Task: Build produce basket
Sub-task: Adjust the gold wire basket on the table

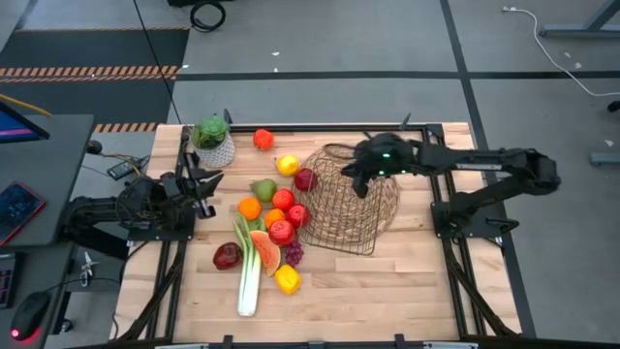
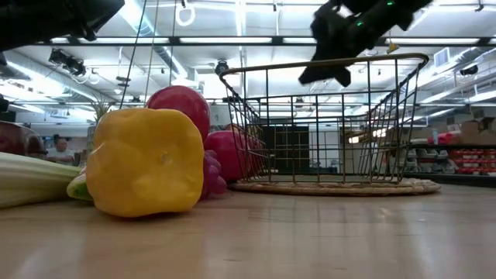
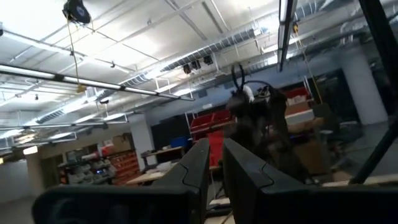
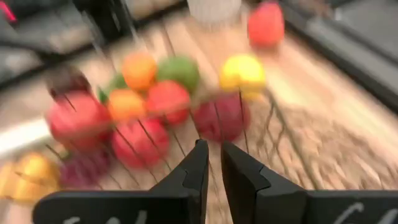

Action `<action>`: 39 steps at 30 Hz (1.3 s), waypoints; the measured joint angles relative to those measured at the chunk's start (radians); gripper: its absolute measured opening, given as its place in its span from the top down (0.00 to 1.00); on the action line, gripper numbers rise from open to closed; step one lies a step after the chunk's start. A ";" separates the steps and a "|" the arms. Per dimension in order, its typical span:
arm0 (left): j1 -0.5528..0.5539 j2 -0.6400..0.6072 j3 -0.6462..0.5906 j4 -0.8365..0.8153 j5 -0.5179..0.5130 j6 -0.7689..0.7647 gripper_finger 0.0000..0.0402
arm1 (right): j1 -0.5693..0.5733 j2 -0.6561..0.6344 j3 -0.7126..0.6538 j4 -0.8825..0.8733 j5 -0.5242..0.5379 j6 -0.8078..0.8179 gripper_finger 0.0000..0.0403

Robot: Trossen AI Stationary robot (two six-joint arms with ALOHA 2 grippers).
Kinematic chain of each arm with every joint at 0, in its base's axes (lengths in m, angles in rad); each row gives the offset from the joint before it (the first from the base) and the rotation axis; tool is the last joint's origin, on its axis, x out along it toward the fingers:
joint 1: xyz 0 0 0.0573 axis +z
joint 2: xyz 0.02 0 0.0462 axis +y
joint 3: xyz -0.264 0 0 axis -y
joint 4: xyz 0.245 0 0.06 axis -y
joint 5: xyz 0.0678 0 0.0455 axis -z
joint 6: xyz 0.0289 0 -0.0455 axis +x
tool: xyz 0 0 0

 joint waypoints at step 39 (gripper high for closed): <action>0.000 0.000 0.000 0.015 -0.007 -0.040 0.87 | -0.040 0.531 0.472 -0.591 0.608 -0.337 0.88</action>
